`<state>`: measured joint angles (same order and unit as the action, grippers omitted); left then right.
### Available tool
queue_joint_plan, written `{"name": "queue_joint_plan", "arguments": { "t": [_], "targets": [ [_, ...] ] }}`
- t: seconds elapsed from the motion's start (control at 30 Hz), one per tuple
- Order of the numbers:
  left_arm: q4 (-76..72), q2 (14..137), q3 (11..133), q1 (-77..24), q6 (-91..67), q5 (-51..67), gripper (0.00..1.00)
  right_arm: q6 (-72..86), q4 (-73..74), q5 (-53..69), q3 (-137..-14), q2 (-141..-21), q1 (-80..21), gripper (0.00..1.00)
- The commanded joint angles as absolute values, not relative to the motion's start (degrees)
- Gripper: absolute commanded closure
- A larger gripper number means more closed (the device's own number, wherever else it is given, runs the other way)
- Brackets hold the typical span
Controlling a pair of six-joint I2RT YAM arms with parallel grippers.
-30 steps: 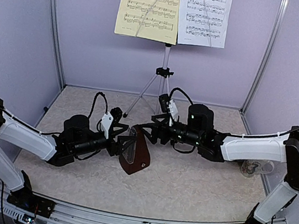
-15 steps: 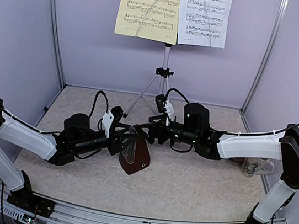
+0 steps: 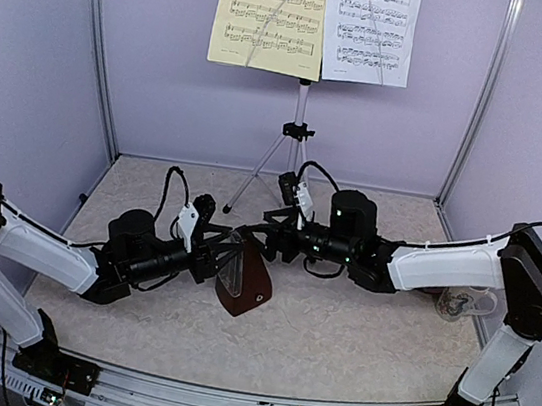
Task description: Set up the instrument practice props
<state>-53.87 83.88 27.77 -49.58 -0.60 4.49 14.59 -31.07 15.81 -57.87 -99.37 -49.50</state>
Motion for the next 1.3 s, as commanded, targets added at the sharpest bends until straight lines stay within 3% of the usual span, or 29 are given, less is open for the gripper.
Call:
{"name": "queue_joint_plan", "arguments": {
  "t": [0.0,0.43,0.7,0.93,1.27],
  "targets": [
    [-56.0,81.2,24.3,-50.6,-0.6,6.0,0.73,12.2,-25.2,10.3,-54.6,-104.6,-48.7,0.20],
    [-50.0,70.9,23.0,-48.8,-4.2,1.8,0.76,11.7,-25.2,10.4,-54.1,-105.4,-48.8,0.21],
    [-25.8,70.6,31.6,-42.8,-13.5,-9.3,0.76,11.3,-26.7,13.9,-54.4,-102.6,-48.8,0.18],
    [-9.1,77.8,39.5,-33.5,-20.7,-7.7,0.77,11.4,-27.2,15.8,-56.0,-101.5,-48.8,0.15],
    [-4.0,91.7,46.9,-29.6,-19.3,-6.4,0.76,13.5,-25.9,17.5,-56.0,-95.3,-48.8,0.04]
  ]
}}
